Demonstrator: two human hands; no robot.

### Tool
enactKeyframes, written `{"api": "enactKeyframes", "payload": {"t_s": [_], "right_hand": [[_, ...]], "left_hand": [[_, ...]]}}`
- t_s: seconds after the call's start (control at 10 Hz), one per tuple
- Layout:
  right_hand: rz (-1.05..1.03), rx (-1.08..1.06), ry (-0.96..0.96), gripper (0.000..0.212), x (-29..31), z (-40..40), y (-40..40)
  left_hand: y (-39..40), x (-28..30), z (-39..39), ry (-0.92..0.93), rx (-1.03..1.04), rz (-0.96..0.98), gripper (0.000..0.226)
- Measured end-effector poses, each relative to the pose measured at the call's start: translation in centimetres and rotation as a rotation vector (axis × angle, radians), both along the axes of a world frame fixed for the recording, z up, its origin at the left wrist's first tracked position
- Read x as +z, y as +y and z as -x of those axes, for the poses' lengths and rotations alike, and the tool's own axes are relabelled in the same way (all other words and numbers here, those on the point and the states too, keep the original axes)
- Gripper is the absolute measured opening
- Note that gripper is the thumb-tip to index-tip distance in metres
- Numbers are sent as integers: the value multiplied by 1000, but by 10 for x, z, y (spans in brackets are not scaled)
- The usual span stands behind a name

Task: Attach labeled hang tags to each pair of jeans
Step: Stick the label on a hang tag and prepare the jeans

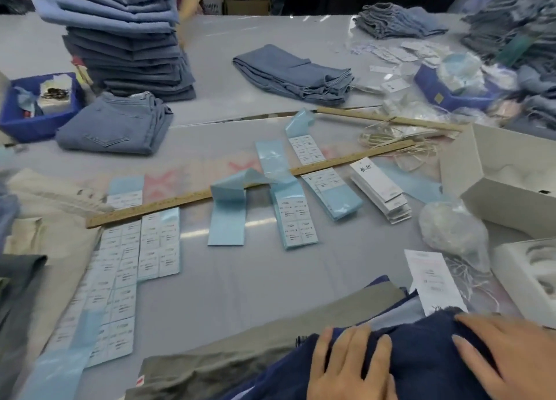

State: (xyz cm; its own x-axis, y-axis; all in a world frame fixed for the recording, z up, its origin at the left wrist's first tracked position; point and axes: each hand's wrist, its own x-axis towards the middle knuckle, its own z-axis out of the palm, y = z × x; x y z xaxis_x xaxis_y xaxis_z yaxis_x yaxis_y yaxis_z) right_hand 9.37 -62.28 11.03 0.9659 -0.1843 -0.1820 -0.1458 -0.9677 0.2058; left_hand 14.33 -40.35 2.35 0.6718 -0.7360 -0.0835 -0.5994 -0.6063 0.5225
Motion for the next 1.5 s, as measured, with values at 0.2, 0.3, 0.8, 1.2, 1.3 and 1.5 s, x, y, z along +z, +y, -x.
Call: {"api": "enactKeyframes", "payload": {"t_s": [0.2,0.3,0.8,1.2,1.3,1.5], "right_hand": [[-360,-101,-190,24,30,-143,7],[-600,-127,-221,18,-3,-227,3],[-764,-338,-419,41,-209,-318,-37],[-941,41,-428,25,-188,-324,1],[-987,149,-266,21,-193,-319,12],[-932,95,-263,23,-204,-315,3]], "left_hand": [[-8,17,-9,-29,77,78,36],[-26,-9,-62,252,-43,177,35],[-140,-111,-324,-240,187,-60,41],[-51,-128,-234,-314,600,220,37],[-22,-130,-224,-189,663,183,37],[-7,-133,-234,-210,658,196,37]]}}
